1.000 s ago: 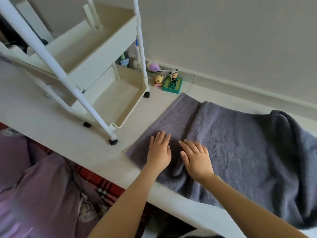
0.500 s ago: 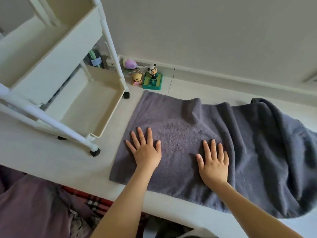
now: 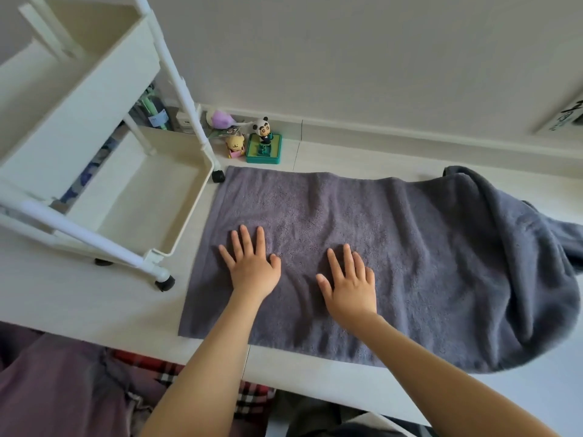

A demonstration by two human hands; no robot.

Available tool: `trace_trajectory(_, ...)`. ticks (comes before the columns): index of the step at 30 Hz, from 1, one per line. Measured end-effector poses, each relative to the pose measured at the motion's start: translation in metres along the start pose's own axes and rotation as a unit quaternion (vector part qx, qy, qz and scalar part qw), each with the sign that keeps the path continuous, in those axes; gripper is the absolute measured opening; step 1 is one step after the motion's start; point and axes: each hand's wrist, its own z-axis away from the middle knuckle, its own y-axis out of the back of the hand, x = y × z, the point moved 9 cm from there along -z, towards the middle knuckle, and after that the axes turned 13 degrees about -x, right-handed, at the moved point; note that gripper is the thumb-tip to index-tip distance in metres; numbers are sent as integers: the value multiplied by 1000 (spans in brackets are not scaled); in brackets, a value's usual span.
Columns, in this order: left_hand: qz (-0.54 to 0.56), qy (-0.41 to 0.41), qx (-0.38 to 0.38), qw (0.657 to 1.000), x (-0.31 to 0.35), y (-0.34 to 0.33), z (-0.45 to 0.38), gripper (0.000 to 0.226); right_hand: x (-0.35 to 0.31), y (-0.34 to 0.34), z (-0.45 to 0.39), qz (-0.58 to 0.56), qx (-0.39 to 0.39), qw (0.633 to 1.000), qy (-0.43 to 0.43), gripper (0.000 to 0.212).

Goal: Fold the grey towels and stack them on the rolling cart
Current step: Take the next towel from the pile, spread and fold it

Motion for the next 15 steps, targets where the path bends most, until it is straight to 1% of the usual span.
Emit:
trace_trajectory(2, 17, -33, 24, 999, 15, 8, 7, 70, 14, 18, 5, -24, 54, 998, -19, 75)
trace_trajectory(3, 22, -60, 35, 997, 28, 9, 14, 71, 26, 22, 8, -33, 64, 997, -39, 71)
trace_trajectory(6, 9, -118, 21, 993, 63, -12, 33, 75, 66, 18, 16, -36, 70, 993, -91, 72)
trace_trajectory(9, -34, -115, 27, 992, 62, -30, 38, 74, 113, 4, 30, -35, 43, 986, -155, 76)
trace_trajectory(11, -50, -109, 28, 992, 58, -33, 36, 73, 140, -1, 44, -42, 44, 978, -202, 72)
trace_trajectory(13, -55, -108, 23, 992, 61, -33, 36, 76, 155, -6, 53, -36, 16, 971, -235, 67)
trace_trajectory(15, -48, -107, 12, 993, 70, -31, 38, 81, 157, -7, 57, -32, 1, 968, -248, 68)
